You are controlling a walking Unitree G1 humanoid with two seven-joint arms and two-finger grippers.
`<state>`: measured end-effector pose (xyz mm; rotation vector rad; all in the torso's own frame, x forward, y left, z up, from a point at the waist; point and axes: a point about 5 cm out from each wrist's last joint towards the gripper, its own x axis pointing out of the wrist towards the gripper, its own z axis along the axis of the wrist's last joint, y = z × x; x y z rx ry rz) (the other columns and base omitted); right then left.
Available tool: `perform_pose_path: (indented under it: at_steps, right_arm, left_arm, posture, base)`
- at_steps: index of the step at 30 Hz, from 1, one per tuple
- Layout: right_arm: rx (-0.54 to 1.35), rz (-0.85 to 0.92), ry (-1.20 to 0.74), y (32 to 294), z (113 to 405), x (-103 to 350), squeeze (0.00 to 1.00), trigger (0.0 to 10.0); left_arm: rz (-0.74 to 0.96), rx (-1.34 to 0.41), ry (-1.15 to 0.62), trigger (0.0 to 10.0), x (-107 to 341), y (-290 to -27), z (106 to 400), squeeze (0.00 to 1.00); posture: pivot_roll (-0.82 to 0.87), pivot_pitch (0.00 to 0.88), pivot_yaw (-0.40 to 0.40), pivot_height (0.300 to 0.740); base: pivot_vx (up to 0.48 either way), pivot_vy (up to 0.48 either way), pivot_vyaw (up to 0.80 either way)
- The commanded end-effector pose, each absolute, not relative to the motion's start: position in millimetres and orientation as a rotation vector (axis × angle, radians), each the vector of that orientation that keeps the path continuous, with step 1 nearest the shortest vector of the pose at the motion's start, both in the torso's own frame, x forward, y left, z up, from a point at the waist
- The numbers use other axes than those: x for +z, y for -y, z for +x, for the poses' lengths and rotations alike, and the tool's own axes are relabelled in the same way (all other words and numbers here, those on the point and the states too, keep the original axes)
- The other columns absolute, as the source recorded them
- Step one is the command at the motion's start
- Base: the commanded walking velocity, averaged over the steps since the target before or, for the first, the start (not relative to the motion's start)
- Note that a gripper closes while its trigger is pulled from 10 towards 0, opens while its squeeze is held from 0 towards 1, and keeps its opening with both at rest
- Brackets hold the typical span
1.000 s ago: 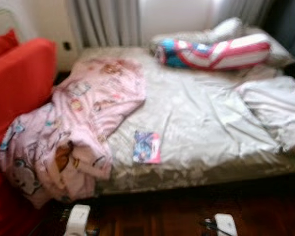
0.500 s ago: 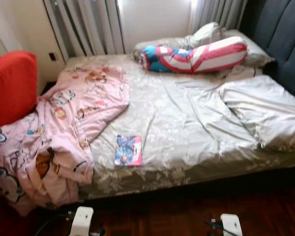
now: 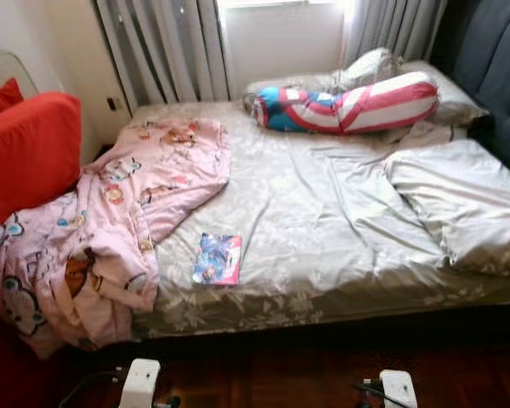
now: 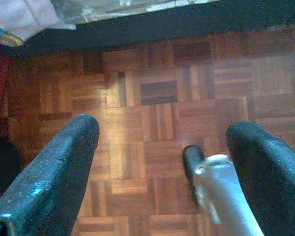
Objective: Clean up the room
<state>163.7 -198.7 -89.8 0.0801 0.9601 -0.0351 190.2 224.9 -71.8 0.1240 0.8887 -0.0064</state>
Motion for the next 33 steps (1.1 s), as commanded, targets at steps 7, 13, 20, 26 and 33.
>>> perform_pose_path:
  at_steps: [7,13,20,26,33]
  right_arm:
    - [-0.029,0.075,-0.969,197.1,162.2,-90.8,0.0,10.0]
    - [-0.03,0.073,-0.969,197.5,162.1,-90.8,0.0,10.0]
    - [-0.032,0.072,-0.97,197.1,162.5,-90.8,0.0,10.0]
    - [-0.034,0.075,-0.971,196.4,162.3,-91.0,0.0,10.0]
    - [-0.069,0.147,-0.963,195.4,160.2,-91.9,0.0,10.0]
  left_arm:
    - [0.121,-0.003,-0.914,10.0,-74.8,-224.3,185.5,0.0]
    - [0.119,-0.002,-0.915,10.0,-75.0,-224.0,185.4,0.0]
    - [0.097,0.0,-0.913,10.0,-75.0,-223.7,185.5,0.0]
    - [0.081,-0.006,-0.913,10.0,-75.0,-223.2,185.4,0.0]
    - [0.065,-0.008,-0.917,10.0,-76.0,-222.0,183.9,0.0]
  posture:
    - [-0.03,0.0,-0.011,0.74]
    - [-0.03,0.0,-0.011,0.74]
    - [-0.03,0.0,-0.01,0.74]
    - [-0.04,0.0,-0.007,0.74]
    - [-0.04,0.0,-0.011,0.74]
  base:
    - [0.0,-0.332,0.0]
    - [0.0,-0.33,0.0]
    - [0.0,-0.08,0.0]
    - [0.0,0.0,0.0]
    - [0.0,0.0,0.0]
